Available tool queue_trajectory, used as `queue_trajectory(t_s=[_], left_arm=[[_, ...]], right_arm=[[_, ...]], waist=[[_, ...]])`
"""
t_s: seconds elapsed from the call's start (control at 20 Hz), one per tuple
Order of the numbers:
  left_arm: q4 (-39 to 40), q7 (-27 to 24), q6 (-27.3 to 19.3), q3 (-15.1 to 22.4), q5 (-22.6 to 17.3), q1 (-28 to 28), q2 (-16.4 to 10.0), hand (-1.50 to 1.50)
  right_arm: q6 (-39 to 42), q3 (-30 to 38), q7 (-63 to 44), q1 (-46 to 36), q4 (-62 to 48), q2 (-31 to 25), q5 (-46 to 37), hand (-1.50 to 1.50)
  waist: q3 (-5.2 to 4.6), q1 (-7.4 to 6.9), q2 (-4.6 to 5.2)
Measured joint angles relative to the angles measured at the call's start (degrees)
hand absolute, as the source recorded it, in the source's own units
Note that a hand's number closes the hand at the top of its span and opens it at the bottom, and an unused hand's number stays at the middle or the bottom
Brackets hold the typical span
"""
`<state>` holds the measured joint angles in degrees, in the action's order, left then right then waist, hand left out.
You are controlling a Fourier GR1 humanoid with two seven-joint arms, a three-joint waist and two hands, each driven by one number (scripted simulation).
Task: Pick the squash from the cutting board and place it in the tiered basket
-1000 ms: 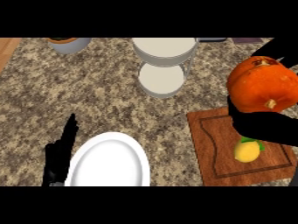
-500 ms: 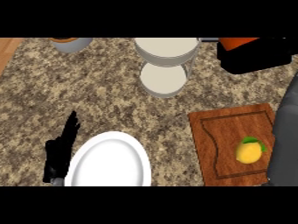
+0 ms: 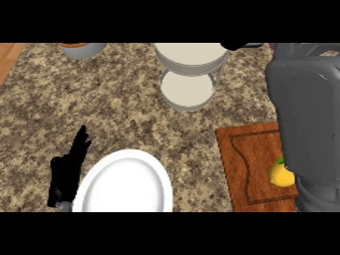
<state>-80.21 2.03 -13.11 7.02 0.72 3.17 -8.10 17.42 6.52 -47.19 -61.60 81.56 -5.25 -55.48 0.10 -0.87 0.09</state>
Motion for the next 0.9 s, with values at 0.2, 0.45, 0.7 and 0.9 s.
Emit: queue_trajectory(t_s=[0.2,0.45,0.7,0.9], left_arm=[[0.35,-0.67,-0.09,0.15,0.48,-0.17,0.72,0.00],[-0.98,-1.17,0.70,0.03,0.55,1.35,0.26,0.00],[-1.84,0.59,0.65,0.12,0.99,0.93,0.52,0.00],[-0.85,0.34,0.60,-0.02,1.34,0.43,0.75,0.00]], right_arm=[[-4.30,-0.34,2.83,-2.63,-9.27,0.55,-0.73,1.50],[-11.61,-0.95,5.56,-3.20,-19.68,1.60,-3.21,1.50],[-18.79,1.49,9.14,-5.21,-30.19,1.53,-2.91,1.50],[-24.48,5.19,11.02,-5.43,-33.87,3.41,1.16,-1.50]], waist=[[0.03,-0.14,0.02],[0.00,-0.33,0.09],[-0.05,-0.50,0.23],[-0.07,-0.56,0.16]])
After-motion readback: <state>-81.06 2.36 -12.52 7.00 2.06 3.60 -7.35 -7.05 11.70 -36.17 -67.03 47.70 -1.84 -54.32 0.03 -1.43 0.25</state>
